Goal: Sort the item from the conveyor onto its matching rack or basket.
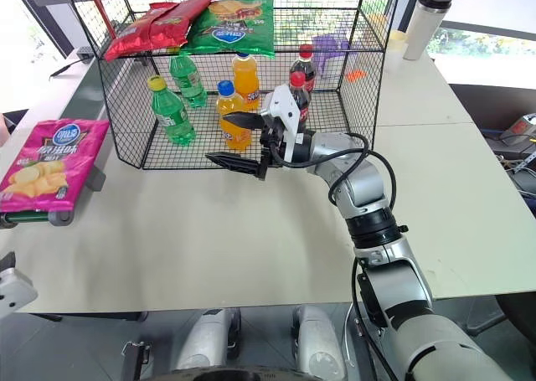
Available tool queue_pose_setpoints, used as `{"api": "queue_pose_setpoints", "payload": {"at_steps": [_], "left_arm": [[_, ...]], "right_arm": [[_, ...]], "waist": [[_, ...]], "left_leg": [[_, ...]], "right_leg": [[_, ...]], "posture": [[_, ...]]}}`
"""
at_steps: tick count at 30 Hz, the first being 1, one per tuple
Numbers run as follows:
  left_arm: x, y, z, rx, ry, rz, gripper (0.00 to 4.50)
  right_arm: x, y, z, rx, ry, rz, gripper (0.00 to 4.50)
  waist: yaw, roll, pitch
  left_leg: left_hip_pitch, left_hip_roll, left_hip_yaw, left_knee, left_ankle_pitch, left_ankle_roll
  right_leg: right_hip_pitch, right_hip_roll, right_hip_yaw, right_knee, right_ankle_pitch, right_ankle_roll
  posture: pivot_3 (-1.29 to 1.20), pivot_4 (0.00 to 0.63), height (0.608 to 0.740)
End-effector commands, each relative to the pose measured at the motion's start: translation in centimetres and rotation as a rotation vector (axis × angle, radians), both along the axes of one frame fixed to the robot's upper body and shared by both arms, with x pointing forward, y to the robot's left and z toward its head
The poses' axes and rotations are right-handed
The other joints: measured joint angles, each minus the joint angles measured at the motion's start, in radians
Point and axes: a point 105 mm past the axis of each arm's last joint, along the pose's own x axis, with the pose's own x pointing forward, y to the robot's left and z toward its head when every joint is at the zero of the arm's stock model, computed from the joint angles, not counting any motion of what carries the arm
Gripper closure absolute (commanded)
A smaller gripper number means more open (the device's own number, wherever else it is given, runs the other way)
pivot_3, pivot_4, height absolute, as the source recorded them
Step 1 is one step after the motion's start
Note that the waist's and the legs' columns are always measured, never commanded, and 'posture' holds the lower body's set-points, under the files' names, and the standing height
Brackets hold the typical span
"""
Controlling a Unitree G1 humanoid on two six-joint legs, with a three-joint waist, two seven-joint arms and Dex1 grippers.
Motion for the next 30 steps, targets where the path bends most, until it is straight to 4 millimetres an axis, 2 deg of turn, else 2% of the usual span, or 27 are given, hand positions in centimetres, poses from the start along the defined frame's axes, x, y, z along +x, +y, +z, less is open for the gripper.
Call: {"api": "queue_pose_setpoints", "payload": {"at_steps": [1, 7, 13, 20, 26, 30], "left_arm": [[0.5, -0.3, 0.4, 0.021, -0.022, -0.015, 0.02], [1.7, -0.4, 0.3, 0.024, -0.037, -0.025, 0.02], [3.5, -0.3, 1.2, 0.07, -0.107, -0.027, 0.02], [5.2, -0.4, 1.3, 0.081, -0.133, -0.038, 0.02], [5.9, -0.4, 1.6, 0.102, -0.174, -0.024, 0.02], [7.0, -0.3, 1.0, 0.079, -0.164, -0.02, 0.02]], "right_arm": [[-0.2, -0.1, 1.2, 0.025, -0.05, -0.005, 0.0], [0.1, -0.4, 1.1, 0.026, -0.049, -0.033, 0.0], [0.1, -0.7, 0.8, 0.024, -0.046, -0.063, 0.0], [0.1, -0.9, 0.7, 0.023, -0.046, -0.088, 0.0], [-0.1, -0.8, 0.4, 0.02, -0.042, -0.089, 0.0], [-0.1, -0.8, 0.3, 0.016, -0.04, -0.094, 0.0]], "waist": [[-0.001, 0.0, 0.0], [0.001, 0.0, 0.0], [0.002, 0.0, 0.0], [-0.001, 0.0, 0.0], [0.0, 0.0, 0.0], [0.004, 0.0, 0.0]], "left_leg": [[0.0, 0.0, 0.0, 0.0, 0.0, 0.0], [0.0, 0.0, 0.0, 0.0, 0.0, 0.0], [0.001, 0.0, 0.0, 0.0, 0.0, 0.0], [0.002, 0.0, 0.0, 0.0, 0.0, 0.0], [0.002, 0.0, 0.0, 0.0, 0.0, 0.0], [0.002, 0.0, 0.0, 0.0, 0.0, 0.0]], "right_leg": [[0.0, 0.0, 0.0, 0.0, 0.0, 0.0], [0.0, 0.001, 0.0, 0.001, 0.0, 0.0], [0.0, 0.001, 0.0, 0.002, 0.001, 0.001], [0.001, 0.001, 0.0, 0.003, 0.001, 0.002], [0.001, 0.001, 0.0, 0.003, 0.001, 0.002], [0.001, 0.001, 0.0, 0.004, 0.001, 0.002]], "posture": [[0.0, 0.15, 0.74], [0.0, 0.15, 0.74], [0.0, 0.15, 0.74], [0.0, 0.15, 0.74], [0.0, 0.15, 0.74], [0.0, 0.15, 0.74]]}}
